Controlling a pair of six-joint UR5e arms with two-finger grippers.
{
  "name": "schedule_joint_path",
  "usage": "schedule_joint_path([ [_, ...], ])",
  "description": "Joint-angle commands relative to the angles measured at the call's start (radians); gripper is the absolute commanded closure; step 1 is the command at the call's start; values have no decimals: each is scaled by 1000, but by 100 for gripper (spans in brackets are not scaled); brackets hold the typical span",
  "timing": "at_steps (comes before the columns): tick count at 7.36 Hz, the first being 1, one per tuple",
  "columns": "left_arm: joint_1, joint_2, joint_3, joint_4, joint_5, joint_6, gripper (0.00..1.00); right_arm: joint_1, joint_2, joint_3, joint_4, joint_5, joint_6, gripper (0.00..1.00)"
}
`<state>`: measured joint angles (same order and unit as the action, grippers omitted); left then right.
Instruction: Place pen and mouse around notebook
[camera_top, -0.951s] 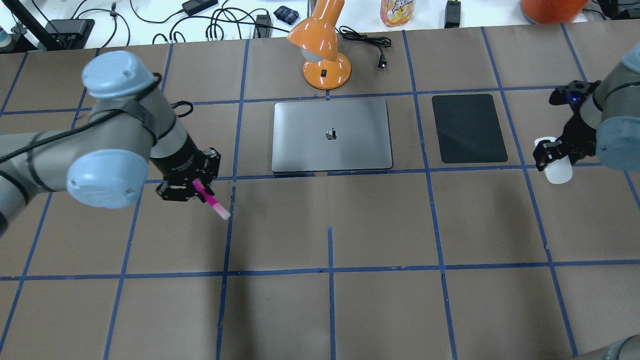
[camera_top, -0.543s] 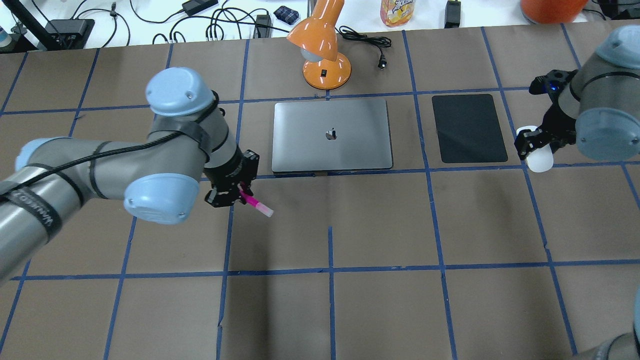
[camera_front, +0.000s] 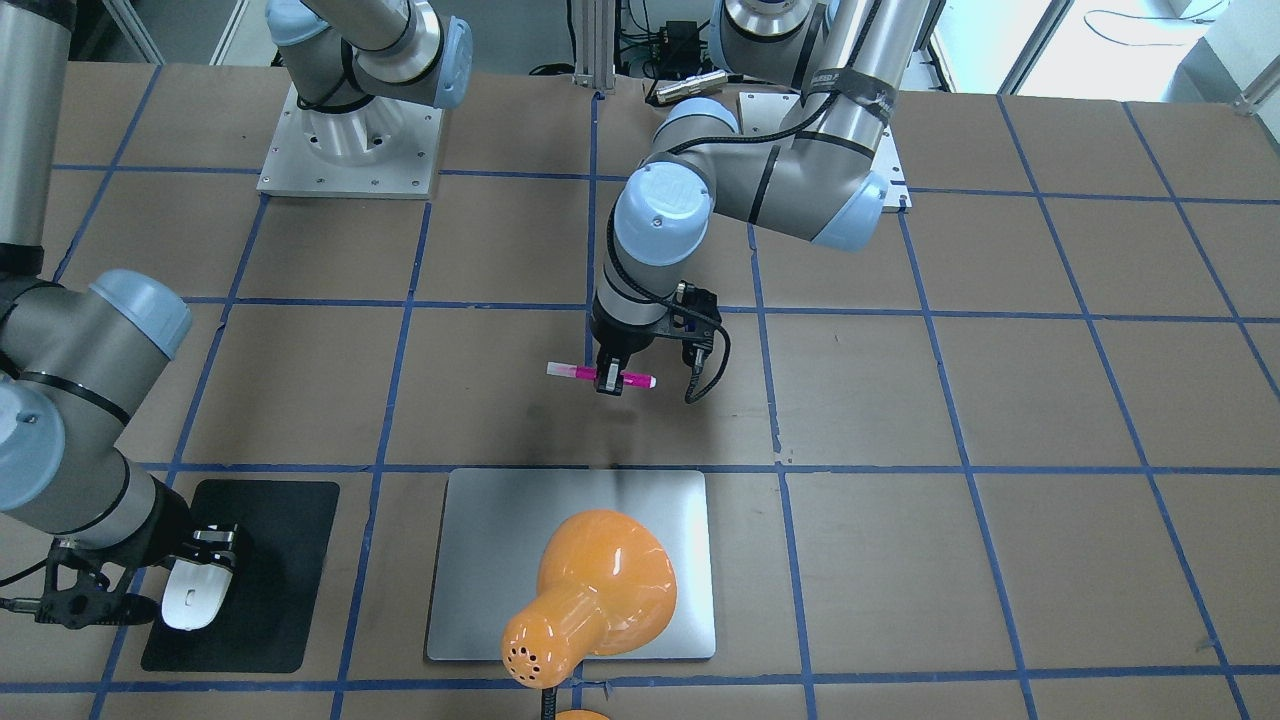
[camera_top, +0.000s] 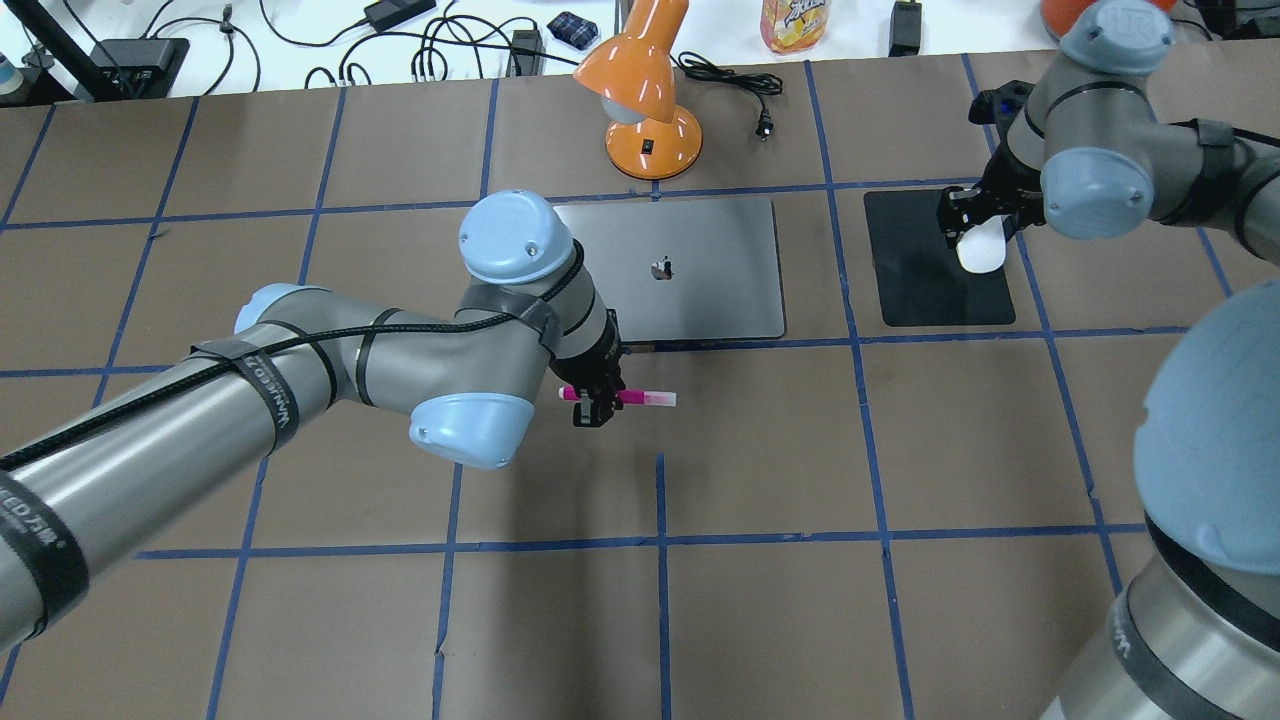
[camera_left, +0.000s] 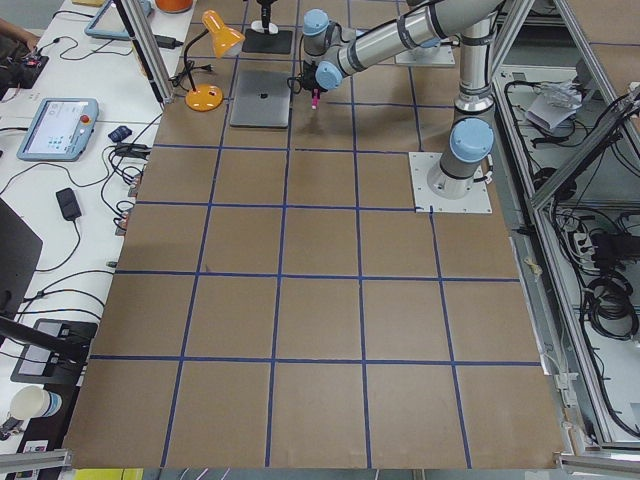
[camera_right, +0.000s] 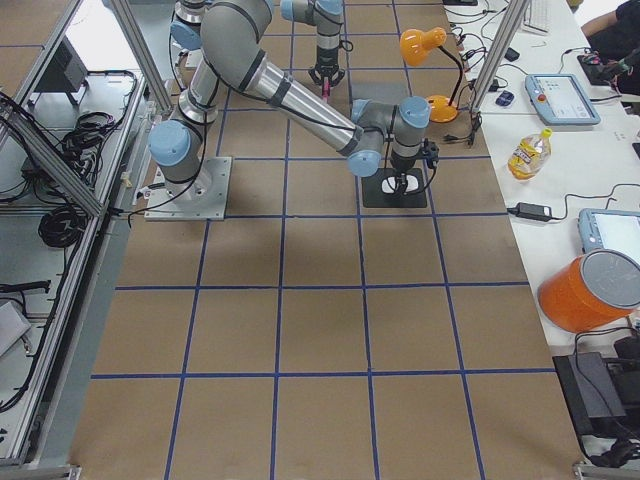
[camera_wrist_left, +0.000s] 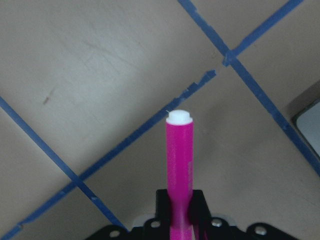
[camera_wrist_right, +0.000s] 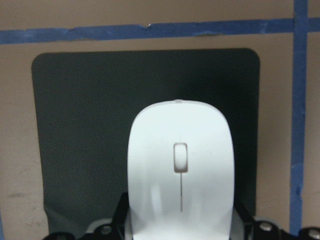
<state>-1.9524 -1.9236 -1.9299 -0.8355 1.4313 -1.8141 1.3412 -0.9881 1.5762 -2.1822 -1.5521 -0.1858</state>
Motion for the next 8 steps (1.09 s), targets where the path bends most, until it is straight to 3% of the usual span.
schedule_joint_path([
  [1,-36,-29,8,3,5,-4,100,29,14,-9,30,3,39,40],
  [5,-36,-84,15,3,6,6,98,41,19,4,27,-11,20,38],
  [6,-36,-86,15,3,9,6,84,41,17,2,27,-11,19,37],
  [7,-36,-86,15,1,8,6,36,36,19,-5,30,-13,20,29],
  [8,-36,-74,15,1,11,7,0,35,17,-2,36,-14,20,25],
])
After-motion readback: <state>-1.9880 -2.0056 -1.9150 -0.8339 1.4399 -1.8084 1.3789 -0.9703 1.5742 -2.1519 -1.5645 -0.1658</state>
